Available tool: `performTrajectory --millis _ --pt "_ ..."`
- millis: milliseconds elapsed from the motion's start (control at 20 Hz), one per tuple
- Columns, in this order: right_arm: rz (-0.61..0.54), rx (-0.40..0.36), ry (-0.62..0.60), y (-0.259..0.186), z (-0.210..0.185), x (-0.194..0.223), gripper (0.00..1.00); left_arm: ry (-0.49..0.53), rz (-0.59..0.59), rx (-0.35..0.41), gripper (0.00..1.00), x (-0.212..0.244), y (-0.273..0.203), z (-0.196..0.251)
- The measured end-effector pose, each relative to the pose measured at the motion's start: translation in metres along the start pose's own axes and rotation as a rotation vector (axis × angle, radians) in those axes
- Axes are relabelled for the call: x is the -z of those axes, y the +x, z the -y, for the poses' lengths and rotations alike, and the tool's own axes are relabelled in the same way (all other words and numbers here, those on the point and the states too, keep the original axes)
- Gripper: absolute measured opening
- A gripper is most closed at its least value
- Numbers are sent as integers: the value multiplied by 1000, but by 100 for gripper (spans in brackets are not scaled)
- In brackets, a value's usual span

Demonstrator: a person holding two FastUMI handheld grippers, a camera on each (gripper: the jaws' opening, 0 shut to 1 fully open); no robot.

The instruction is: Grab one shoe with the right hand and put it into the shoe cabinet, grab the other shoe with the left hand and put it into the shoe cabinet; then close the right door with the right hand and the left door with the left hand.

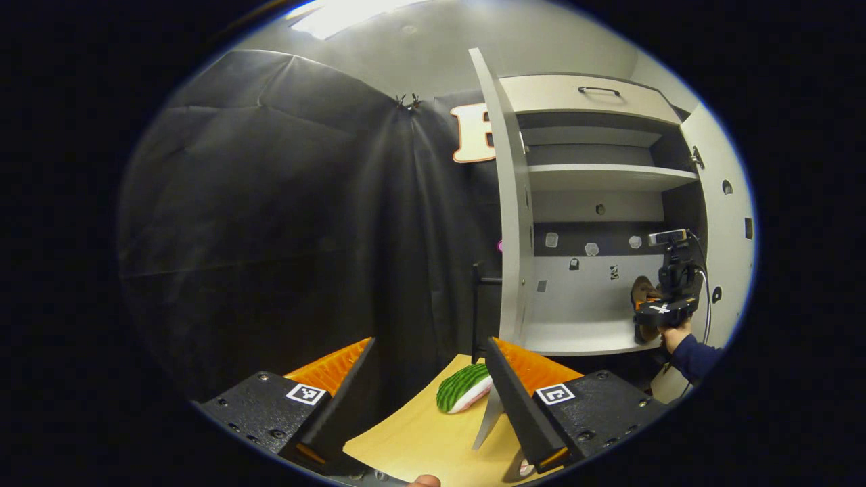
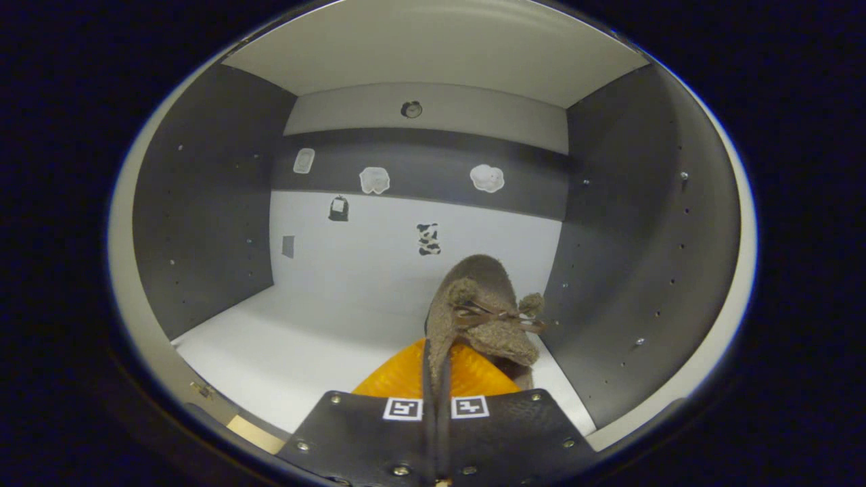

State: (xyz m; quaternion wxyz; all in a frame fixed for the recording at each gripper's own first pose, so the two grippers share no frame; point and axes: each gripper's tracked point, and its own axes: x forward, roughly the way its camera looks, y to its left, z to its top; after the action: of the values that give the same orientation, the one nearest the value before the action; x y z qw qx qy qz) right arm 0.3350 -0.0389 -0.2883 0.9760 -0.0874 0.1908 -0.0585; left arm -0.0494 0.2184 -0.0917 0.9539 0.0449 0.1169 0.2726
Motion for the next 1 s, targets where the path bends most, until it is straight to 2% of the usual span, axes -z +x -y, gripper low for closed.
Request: performTrajectory --millis 100,150,200,250,400,550,600,650,800,1000 --pt "5 5 2 3 -2 -1 2 5 -3 -7 96 1 1 0" --pt "4 21 2 7 1 0 10 6 -6 -6 96 2 2 0" --pt "-16 17 14 9 1 5 12 7 -9 -5 97 4 2 0" --pt "-26 0 32 9 -4 7 13 9 -13 -4 97 5 2 0" --pt "-30 24 36 6 4 5 14 19 -22 13 97 9 2 3" --pt "-12 12 38 -5 6 -1 24 17 -31 51 97 16 -1 15" --pt "10 17 29 -12 10 -9 34 16 -37 64 97 19 -3 21" --pt "38 19 27 -19 13 -19 48 16 -44 79 97 22 -5 26" --pt "130 19 40 -50 21 -54 48 18 -47 131 97 28 -11 42" --pt "264 18 48 -113 33 -108 48 41 -75 224 97 48 -24 73"
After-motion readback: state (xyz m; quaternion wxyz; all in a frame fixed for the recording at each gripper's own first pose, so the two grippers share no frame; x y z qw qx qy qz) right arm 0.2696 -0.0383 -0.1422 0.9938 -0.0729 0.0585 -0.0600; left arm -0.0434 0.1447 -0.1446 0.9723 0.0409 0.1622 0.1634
